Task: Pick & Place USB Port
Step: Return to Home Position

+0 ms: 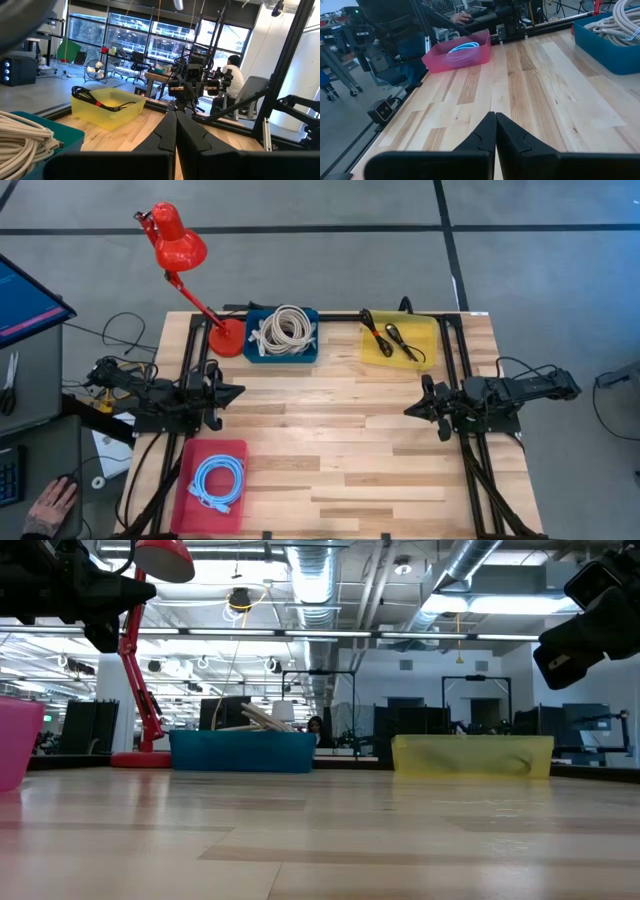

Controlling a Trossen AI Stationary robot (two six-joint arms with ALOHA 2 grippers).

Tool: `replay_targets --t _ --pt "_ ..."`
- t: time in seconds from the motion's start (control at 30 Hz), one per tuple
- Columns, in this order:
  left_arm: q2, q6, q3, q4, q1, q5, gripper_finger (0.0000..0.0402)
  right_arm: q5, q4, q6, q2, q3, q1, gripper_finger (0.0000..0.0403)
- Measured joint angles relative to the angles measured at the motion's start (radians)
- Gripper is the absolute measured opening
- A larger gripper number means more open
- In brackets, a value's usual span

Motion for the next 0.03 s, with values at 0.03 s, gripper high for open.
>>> replay_targets --t 0.03 --pt "0.0 0.0 0.0 0.0 0.0 0.0 0.0003 0.0 0.0 0.0 0.0 0.0 0.0 0.0"
